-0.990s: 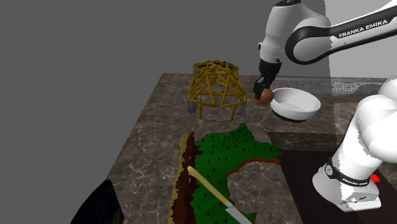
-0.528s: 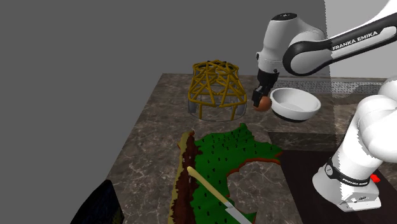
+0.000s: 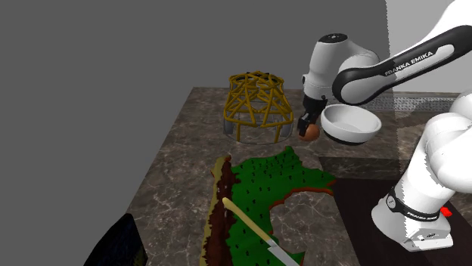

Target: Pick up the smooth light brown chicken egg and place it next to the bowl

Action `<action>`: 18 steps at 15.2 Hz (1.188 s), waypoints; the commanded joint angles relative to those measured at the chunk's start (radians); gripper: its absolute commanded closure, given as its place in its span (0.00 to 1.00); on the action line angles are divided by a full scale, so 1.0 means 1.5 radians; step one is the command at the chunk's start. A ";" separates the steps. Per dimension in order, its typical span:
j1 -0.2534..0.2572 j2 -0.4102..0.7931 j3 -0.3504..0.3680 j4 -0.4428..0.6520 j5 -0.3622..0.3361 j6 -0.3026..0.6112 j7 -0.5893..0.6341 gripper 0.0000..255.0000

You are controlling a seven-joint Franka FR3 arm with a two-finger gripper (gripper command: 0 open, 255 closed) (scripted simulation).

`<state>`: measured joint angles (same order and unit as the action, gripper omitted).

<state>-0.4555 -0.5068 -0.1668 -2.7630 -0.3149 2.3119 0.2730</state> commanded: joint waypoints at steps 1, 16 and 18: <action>-0.002 0.013 -0.001 -0.009 -0.005 0.023 0.004 1.00; -0.005 0.040 -0.002 -0.019 -0.011 0.059 0.011 0.00; -0.006 0.037 -0.002 -0.022 -0.012 0.059 0.012 0.00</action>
<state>-0.4637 -0.4488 -0.1705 -2.7933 -0.3326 2.4004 0.2901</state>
